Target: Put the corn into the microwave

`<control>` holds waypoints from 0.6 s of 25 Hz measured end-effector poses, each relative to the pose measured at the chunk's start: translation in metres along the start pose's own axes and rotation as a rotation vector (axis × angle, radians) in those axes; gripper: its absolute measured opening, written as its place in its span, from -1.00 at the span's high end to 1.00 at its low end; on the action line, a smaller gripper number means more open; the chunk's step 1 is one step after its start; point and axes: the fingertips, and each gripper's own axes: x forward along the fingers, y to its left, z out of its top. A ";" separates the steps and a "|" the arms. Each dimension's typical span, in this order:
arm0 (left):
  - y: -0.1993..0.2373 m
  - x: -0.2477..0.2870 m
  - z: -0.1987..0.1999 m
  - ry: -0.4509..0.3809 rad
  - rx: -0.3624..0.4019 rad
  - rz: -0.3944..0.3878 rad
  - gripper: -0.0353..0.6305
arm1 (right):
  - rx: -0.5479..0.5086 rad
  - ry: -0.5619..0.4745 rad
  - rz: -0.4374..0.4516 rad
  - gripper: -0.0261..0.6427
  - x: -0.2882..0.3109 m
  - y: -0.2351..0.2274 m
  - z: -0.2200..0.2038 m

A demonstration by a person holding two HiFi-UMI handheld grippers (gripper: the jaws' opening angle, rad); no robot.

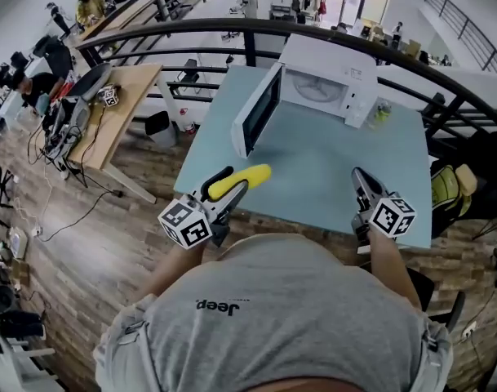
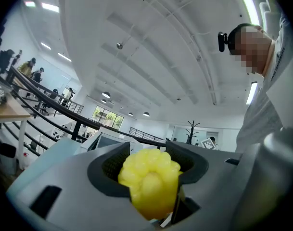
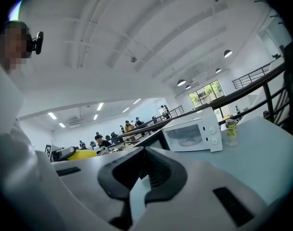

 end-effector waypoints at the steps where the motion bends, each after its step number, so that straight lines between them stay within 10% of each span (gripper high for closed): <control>1: -0.001 0.016 -0.002 -0.004 -0.014 0.015 0.15 | -0.001 0.009 0.016 0.87 0.005 -0.014 0.006; 15: 0.004 0.211 -0.009 0.034 -0.046 0.115 0.15 | -0.007 0.056 0.153 0.87 0.054 -0.162 0.075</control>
